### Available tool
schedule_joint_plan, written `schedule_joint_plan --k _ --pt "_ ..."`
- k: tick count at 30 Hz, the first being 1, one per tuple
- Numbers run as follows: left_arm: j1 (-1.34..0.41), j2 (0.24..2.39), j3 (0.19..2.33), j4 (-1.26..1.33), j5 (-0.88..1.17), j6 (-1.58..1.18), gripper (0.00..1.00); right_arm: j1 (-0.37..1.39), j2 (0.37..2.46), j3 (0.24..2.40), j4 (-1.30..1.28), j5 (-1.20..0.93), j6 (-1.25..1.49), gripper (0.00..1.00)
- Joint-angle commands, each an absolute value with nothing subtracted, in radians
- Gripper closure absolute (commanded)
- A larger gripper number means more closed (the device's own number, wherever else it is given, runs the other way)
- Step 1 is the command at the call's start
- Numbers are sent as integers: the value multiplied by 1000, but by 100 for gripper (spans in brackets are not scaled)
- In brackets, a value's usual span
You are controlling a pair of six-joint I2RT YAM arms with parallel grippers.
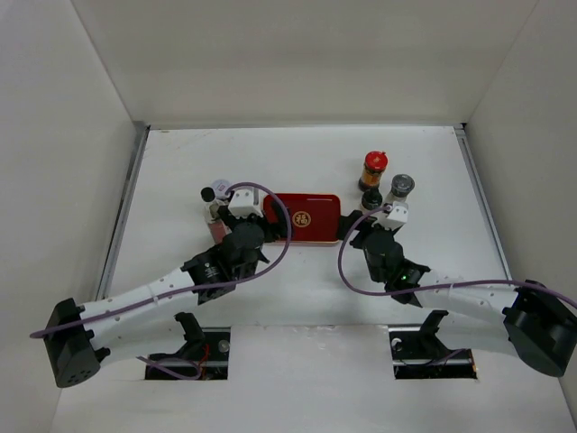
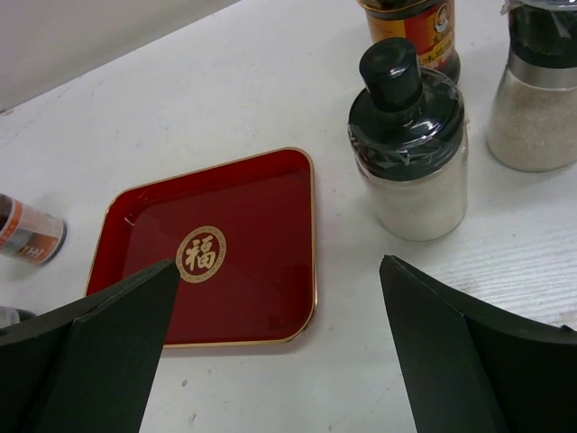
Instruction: Organize the condiment bottles
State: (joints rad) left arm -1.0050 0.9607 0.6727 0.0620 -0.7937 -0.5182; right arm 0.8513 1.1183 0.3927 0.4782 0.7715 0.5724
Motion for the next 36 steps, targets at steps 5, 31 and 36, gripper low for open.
schedule_joint_plan --k 5,31,36 --pt "-973 885 675 29 -834 -486 0 847 1075 377 499 733 603 0" --pt "-691 839 681 -135 -933 -407 19 855 1183 388 617 537 526 34" --pt "-641 914 695 -11 -871 -338 28 861 1204 397 617 522 526 30"
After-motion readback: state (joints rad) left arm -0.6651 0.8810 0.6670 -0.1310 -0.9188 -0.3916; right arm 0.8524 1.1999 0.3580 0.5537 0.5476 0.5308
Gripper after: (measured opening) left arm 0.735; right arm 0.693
